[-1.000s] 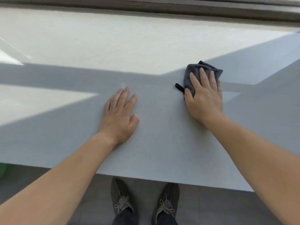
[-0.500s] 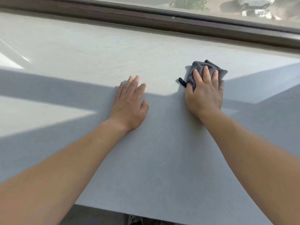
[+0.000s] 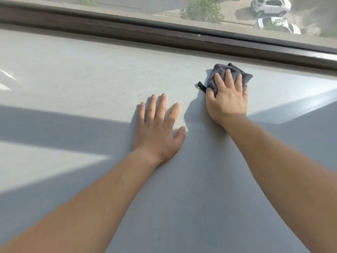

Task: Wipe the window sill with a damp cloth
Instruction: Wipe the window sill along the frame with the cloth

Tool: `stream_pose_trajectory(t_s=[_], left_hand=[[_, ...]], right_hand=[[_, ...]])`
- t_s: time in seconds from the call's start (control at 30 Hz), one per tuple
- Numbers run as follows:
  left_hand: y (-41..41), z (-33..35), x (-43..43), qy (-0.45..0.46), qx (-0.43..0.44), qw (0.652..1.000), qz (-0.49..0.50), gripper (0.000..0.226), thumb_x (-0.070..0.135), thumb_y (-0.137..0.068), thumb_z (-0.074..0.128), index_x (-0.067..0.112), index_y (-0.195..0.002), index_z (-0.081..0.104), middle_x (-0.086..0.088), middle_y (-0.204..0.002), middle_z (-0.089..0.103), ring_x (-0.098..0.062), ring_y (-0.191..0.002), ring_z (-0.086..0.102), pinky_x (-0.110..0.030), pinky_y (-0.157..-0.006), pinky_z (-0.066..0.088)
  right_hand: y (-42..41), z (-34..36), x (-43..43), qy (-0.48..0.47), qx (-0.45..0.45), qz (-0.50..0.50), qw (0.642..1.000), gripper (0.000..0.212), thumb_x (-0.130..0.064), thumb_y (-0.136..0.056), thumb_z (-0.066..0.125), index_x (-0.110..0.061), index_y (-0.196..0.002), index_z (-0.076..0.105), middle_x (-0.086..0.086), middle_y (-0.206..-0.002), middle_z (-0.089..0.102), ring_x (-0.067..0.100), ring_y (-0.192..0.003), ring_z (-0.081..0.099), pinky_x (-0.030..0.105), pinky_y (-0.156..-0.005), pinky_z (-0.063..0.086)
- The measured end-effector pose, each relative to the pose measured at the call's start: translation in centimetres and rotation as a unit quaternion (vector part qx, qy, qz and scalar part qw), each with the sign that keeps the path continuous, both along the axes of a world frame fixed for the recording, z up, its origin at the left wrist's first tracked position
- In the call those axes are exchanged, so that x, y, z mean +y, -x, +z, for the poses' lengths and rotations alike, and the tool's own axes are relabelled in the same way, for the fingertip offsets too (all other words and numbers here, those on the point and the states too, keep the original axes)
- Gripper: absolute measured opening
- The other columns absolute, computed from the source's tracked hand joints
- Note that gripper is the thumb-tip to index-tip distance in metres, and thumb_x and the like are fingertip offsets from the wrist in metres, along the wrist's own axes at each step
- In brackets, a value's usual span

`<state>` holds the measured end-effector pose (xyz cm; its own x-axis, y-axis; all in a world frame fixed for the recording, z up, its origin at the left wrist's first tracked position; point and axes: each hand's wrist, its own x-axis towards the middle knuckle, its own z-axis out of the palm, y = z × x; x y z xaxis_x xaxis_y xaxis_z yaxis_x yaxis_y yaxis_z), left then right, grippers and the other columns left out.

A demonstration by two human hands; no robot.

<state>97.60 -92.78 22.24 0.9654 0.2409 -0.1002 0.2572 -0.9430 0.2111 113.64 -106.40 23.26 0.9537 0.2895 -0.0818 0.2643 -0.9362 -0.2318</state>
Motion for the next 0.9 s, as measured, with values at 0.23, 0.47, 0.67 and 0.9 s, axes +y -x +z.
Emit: stream_pose_trajectory(t_s=[0.23,0.47,0.67,0.9], left_hand=[[0.1,-0.2,0.1,-0.003,-0.016,1.000,-0.007,0.071,0.058,-0.092,0.021,0.028,-0.156,0.016,-0.011,-0.167,0.000,-0.031,-0.153,-0.010,-0.054,-0.121,-0.005],[-0.1,0.0,-0.1,-0.008,-0.009,1.000,-0.005,0.071,0.056,-0.092,0.023,0.028,-0.156,0.017,-0.012,-0.167,0.000,-0.032,-0.152,-0.010,-0.056,-0.121,-0.002],[-0.1,0.0,0.0,-0.009,-0.009,1.000,-0.004,0.071,0.058,-0.091,0.024,0.029,-0.156,0.018,-0.011,-0.167,0.002,-0.031,-0.153,-0.008,-0.055,-0.121,-0.002],[-0.2,0.0,-0.3,-0.028,-0.004,1.000,0.000,0.072,0.057,-0.091,0.021,0.027,-0.156,0.017,-0.012,-0.167,0.002,-0.032,-0.153,-0.007,-0.055,-0.121,-0.002]], right_hand=[[-1.8,0.1,0.5,0.013,-0.013,0.166,0.986,0.059,-0.047,-0.100,0.034,-0.035,-0.156,0.027,-0.006,-0.168,0.012,0.021,-0.156,0.002,0.044,-0.125,0.001],[-4.1,0.0,2.8,0.000,-0.010,0.004,1.000,0.060,-0.045,-0.097,0.031,-0.032,-0.156,0.027,0.000,-0.168,0.012,0.030,-0.155,0.001,0.051,-0.124,0.000],[-5.0,0.3,1.1,0.020,0.003,0.170,0.985,0.059,-0.046,-0.100,0.032,-0.037,-0.157,0.024,-0.006,-0.169,0.010,0.021,-0.155,0.000,0.044,-0.125,-0.001],[-8.2,0.5,-7.4,0.012,0.007,-0.109,0.994,0.062,-0.043,-0.095,0.030,-0.033,-0.156,0.027,-0.001,-0.169,0.011,0.027,-0.155,0.002,0.049,-0.124,0.000]])
